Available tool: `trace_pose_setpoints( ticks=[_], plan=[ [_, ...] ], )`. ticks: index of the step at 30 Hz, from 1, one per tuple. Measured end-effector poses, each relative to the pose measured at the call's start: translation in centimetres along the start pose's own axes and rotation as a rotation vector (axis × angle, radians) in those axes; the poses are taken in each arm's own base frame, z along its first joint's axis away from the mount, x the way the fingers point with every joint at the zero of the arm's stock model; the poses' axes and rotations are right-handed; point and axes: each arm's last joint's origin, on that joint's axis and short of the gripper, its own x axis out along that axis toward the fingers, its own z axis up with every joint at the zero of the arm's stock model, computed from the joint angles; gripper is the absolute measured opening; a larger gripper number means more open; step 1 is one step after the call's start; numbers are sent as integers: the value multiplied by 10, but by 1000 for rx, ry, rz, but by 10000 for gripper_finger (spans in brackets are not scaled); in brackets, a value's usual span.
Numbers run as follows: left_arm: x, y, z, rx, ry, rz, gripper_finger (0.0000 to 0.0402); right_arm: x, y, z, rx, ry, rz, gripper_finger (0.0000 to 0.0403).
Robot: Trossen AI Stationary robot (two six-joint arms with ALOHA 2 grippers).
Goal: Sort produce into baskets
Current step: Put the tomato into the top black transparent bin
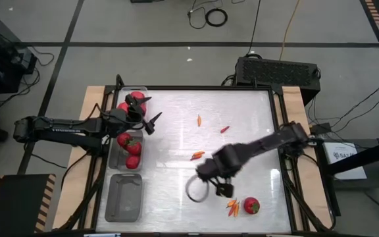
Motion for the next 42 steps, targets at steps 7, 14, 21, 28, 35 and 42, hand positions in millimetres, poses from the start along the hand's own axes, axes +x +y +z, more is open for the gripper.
trace_pose_setpoints(
  ticks=[7,14,21,28,35,42],
  plan=[
    [0,-1,-1,-19,4,-16,384,50,23,-50,102,301,53,384],
    [0,-1,-1,-100,7,-22,384,79,55,-77,41,384,173,384],
    [0,-2,-3,-189,25,-58,384,91,70,-92,-62,279,120,384],
    [0,-4,-3,-242,24,-107,384,94,74,-99,-76,188,27,384],
    [0,-4,-3,-242,24,-107,384,100,81,-106,-98,149,-12,384],
    [0,-4,-5,-232,42,-109,384,115,87,-101,-102,126,-57,384]
  ],
)
